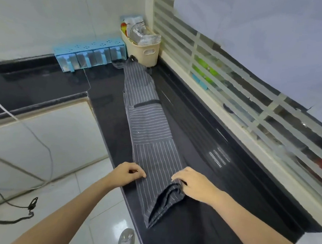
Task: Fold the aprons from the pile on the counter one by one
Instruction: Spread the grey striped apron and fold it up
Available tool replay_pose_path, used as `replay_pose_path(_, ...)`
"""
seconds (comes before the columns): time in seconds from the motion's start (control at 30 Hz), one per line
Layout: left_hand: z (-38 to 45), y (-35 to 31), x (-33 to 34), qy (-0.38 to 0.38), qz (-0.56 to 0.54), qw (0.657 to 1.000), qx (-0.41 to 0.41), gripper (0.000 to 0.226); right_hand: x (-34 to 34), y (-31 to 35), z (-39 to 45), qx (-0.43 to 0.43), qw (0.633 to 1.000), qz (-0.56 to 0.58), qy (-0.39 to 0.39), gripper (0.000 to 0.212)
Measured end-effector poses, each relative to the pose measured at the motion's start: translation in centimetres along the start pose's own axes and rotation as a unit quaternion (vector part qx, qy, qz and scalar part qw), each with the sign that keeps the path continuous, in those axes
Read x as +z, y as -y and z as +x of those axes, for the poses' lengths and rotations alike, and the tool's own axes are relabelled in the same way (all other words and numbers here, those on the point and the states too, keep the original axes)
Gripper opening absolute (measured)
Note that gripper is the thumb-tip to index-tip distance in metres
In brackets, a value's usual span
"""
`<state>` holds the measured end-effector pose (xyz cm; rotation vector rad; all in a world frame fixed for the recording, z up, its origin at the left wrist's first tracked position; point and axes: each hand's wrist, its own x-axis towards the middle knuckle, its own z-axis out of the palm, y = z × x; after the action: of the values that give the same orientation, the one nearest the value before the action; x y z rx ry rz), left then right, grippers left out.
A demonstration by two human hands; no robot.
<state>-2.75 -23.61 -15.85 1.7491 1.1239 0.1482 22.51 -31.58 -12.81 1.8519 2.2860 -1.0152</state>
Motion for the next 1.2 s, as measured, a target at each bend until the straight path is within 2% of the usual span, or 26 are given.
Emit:
replay_pose_path(0.07, -0.4, -1.1, -0.7, -0.003, -0.195, 0.978, -0.076, 0.025, -1.0, 1.2, 2.3, 0.116, 0.978, 0.171, -0.007, 0.024)
replay_pose_path(0.1, -0.6, -1.3, -1.0, 0.004, -0.281, 0.954, -0.105, 0.033, -1.4, 1.5, 3.3, 0.159, 0.958, 0.237, 0.002, 0.021)
replay_pose_path(0.17, -1.1, -1.4, -1.8, 0.043, -0.393, 0.91, -0.123, 0.045, -1.6, 1.7, 4.9, 0.219, 0.906, 0.363, 0.004, 0.02)
replay_pose_path(0.23, -1.5, -1.1, -2.2, 0.078, -0.452, 0.881, -0.118, 0.052, -1.7, 1.9, 5.6, 0.262, 0.854, 0.449, -0.026, 0.011)
replay_pose_path(0.27, -1.6, -0.6, -2.2, 0.082, -0.454, 0.879, -0.124, 0.055, -1.5, 1.8, 5.9, 0.271, 0.829, 0.488, -0.033, 0.009)
replay_pose_path(0.3, -1.6, -0.3, -2.1, 0.079, -0.429, 0.891, -0.124, 0.064, -1.5, 1.6, 5.9, 0.265, 0.802, 0.534, -0.028, 0.006)
replay_pose_path(0.37, -1.3, 0.3, -1.7, 0.058, -0.311, 0.941, -0.121, 0.086, -1.7, 1.4, 5.8, 0.227, 0.755, 0.615, 0.01, 0.01)
replay_pose_path(0.4, -0.9, 0.5, -1.4, 0.03, -0.26, 0.957, -0.126, 0.083, -1.7, 1.5, 5.7, 0.213, 0.763, 0.609, 0.03, 0.013)
replay_pose_path(0.43, -0.6, 0.4, -1.1, 0.006, -0.231, 0.964, -0.131, 0.073, -1.7, 1.5, 5.6, 0.206, 0.792, 0.574, 0.038, 0.021)
replay_pose_path(0.5, -0.2, 0.1, -0.9, 0.007, -0.223, 0.966, -0.133, 0.054, -1.6, 1.8, 5.7, 0.211, 0.859, 0.466, 0.021, 0.056)
replay_pose_path(0.53, -0.1, 0.0, -1.0, 0.022, -0.23, 0.964, -0.133, 0.052, -1.4, 1.8, 5.8, 0.21, 0.877, 0.432, 0.004, 0.06)
replay_pose_path(0.57, -0.2, -0.2, -1.1, 0.04, -0.237, 0.962, -0.13, 0.055, -1.5, 2.1, 5.7, 0.204, 0.881, 0.425, -0.018, 0.054)
replay_pose_path(0.63, -0.6, -0.3, -1.4, 0.065, -0.241, 0.959, -0.131, 0.068, -1.4, 2.1, 5.6, 0.207, 0.858, 0.468, -0.03, 0.017)
replay_pose_path(0.67, -0.8, -0.3, -1.4, 0.07, -0.24, 0.959, -0.136, 0.073, -1.3, 1.9, 5.5, 0.208, 0.851, 0.48, -0.035, 0.014)
replay_pose_path(0.73, -1.0, -0.3, -1.4, 0.071, -0.239, 0.958, -0.143, 0.077, -1.4, 1.7, 5.3, 0.216, 0.832, 0.51, -0.034, 0.026)
replay_pose_path(0.8, -0.8, -0.5, -1.4, 0.058, -0.241, 0.956, -0.157, 0.065, -1.7, 1.9, 5.4, 0.229, 0.819, 0.524, -0.035, 0.04)
replay_pose_path(0.83, -0.7, -0.7, -1.3, 0.042, -0.239, 0.956, -0.165, 0.054, -1.9, 2.2, 5.4, 0.236, 0.815, 0.527, -0.036, 0.039)
replay_pose_path(0.9, -0.3, -0.9, -1.3, -0.019, -0.214, 0.955, -0.206, 0.039, -1.5, 2.5, 5.8, 0.247, 0.842, 0.476, -0.056, 0.017)
replay_pose_path(0.97, -0.3, -1.0, -1.3, -0.073, -0.187, 0.945, -0.257, 0.052, -0.9, 2.4, 6.2, 0.262, 0.9, 0.333, -0.103, 0.031)
replay_pose_path(1.03, -0.6, -1.0, -1.1, -0.117, -0.151, 0.945, -0.266, 0.065, -0.5, 2.7, 6.3, 0.265, 0.931, 0.215, -0.127, 0.027)
replay_pose_path(1.1, -1.1, -1.3, -1.1, -0.217, -0.023, 0.953, -0.21, 0.062, -0.2, 3.2, 6.4, 0.251, 0.946, 0.163, -0.121, 0.024)
replay_pose_path(1.13, -1.1, -1.6, -1.0, -0.279, 0.034, 0.946, -0.163, 0.056, -0.1, 3.5, 6.3, 0.245, 0.949, 0.16, -0.118, 0.027)
replay_pose_path(1.2, -1.2, -2.5, -0.6, -0.348, 0.116, 0.93, -0.022, 0.035, 0.3, 3.7, 6.3, 0.235, 0.948, 0.171, -0.128, 0.029)
